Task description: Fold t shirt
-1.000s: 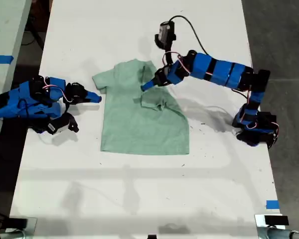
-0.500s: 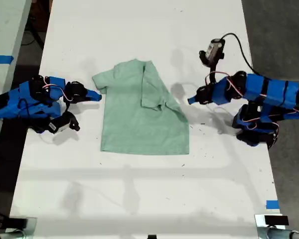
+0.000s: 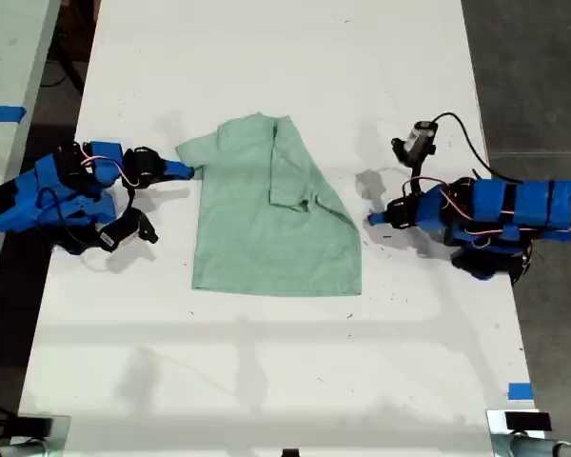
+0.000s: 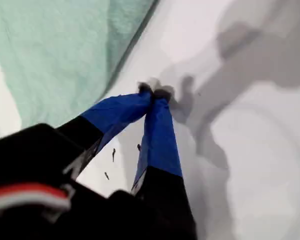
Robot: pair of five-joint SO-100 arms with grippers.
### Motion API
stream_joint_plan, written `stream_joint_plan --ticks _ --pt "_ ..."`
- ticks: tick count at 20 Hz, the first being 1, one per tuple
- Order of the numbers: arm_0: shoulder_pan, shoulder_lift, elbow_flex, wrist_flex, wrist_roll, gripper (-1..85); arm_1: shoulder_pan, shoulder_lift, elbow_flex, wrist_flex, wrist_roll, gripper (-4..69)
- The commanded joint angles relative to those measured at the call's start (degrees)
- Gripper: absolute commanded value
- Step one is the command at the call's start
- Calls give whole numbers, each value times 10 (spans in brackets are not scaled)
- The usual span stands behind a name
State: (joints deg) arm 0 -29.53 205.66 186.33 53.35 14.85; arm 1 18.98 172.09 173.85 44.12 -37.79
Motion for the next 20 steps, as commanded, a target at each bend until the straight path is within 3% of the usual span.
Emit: stream_joint_plan --ticks 1,2,15,20 --pt "-27 4 23 -2 13 -3 22 272 47 192 27 13" --pt "-41 4 22 -8 27 -3 39 281 47 216 32 13" --pt "-31 4 23 -1 35 -3 46 283 46 233 56 37" --pt "-24 4 23 -3 35 -3 44 283 46 251 114 15"
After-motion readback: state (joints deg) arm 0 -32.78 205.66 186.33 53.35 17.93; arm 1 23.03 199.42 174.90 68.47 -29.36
